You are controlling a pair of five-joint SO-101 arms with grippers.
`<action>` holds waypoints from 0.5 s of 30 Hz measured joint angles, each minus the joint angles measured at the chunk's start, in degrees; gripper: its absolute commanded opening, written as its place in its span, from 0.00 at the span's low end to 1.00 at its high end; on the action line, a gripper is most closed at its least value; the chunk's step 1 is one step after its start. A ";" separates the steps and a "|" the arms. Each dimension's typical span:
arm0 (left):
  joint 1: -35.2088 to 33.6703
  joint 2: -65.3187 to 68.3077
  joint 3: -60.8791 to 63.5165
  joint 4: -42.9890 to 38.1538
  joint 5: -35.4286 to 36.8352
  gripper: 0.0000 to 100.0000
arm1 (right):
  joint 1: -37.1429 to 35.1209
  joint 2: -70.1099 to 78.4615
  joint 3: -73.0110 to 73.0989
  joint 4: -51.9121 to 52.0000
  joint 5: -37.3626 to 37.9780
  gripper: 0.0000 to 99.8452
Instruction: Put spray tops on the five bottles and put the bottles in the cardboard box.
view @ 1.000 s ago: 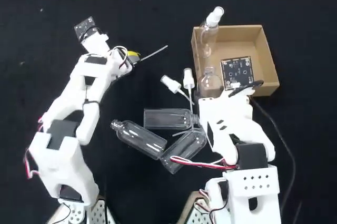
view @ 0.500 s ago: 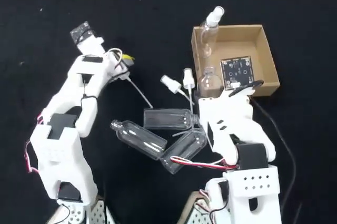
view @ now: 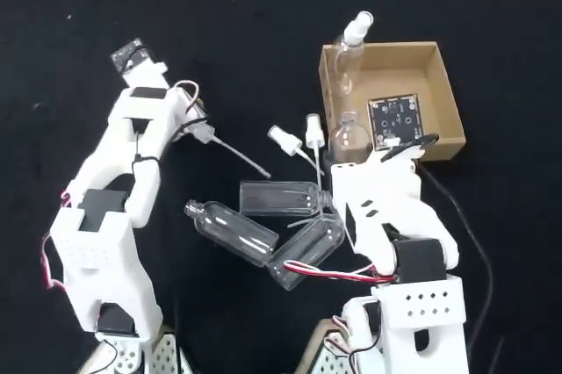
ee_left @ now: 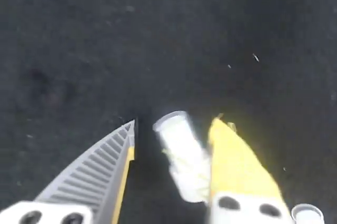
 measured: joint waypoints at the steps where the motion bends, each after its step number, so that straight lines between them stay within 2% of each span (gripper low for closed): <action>1: 0.44 0.00 0.00 0.00 0.00 0.13 | 0.00 0.00 0.00 0.00 0.00 0.01; 5: 0.97 0.00 0.00 0.00 0.26 0.03 | 0.00 0.00 0.00 0.00 0.00 0.01; 10: -1.14 0.00 0.00 0.00 0.35 0.04 | 0.00 0.00 0.97 -0.09 0.00 0.01; 15: -8.18 0.09 -4.48 0.09 0.09 0.04 | 0.00 0.00 0.97 -0.09 0.00 0.01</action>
